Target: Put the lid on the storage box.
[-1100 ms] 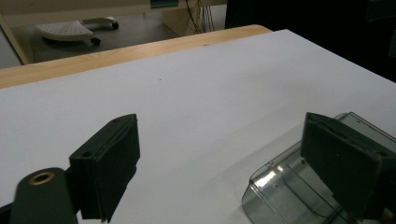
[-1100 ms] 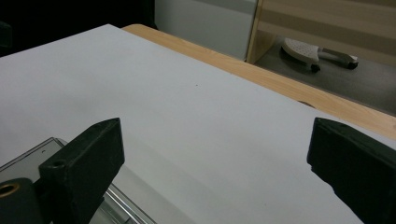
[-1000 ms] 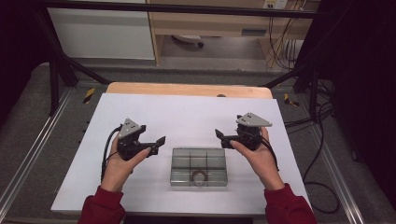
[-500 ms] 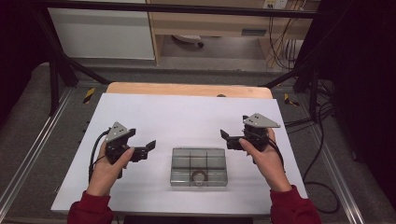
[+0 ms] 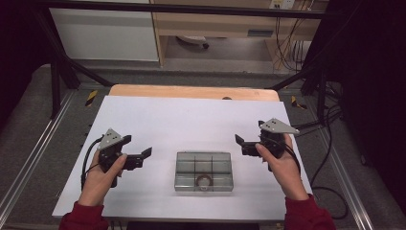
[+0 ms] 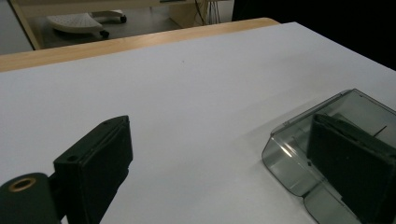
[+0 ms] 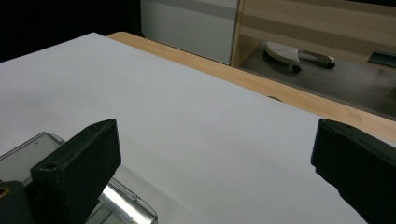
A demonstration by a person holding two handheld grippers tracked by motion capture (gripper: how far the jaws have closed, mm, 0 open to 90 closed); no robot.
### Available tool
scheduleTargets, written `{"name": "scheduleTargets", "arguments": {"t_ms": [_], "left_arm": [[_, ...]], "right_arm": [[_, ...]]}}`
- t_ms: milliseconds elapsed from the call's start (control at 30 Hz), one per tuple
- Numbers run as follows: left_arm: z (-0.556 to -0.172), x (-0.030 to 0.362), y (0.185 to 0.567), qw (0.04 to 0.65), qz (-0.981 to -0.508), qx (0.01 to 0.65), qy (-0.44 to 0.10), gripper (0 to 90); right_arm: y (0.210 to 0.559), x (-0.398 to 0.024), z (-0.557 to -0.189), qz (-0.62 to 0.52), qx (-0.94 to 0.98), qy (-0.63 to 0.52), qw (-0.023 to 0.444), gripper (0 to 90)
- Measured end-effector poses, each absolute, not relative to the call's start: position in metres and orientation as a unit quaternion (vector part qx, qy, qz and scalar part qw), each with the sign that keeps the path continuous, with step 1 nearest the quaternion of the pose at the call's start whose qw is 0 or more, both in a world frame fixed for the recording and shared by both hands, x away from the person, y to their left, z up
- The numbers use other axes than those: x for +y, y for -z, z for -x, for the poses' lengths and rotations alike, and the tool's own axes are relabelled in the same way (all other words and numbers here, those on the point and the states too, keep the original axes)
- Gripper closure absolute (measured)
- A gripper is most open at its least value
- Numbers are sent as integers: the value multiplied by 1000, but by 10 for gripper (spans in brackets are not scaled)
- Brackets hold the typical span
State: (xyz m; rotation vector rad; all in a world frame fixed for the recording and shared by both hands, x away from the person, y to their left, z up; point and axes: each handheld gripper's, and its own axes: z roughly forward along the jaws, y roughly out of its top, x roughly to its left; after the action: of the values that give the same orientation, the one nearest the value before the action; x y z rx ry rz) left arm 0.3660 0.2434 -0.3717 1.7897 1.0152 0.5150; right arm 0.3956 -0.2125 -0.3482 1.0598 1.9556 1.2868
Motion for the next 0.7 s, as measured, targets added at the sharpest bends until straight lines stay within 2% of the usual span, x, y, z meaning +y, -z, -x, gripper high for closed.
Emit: {"name": "scheduleTargets", "arguments": {"t_ms": [700], "left_arm": [[-348, 272, 382, 495, -717, 439, -220, 68]], "right_arm": [[361, -239, -375, -405, 721, -476, 298, 22]]}}
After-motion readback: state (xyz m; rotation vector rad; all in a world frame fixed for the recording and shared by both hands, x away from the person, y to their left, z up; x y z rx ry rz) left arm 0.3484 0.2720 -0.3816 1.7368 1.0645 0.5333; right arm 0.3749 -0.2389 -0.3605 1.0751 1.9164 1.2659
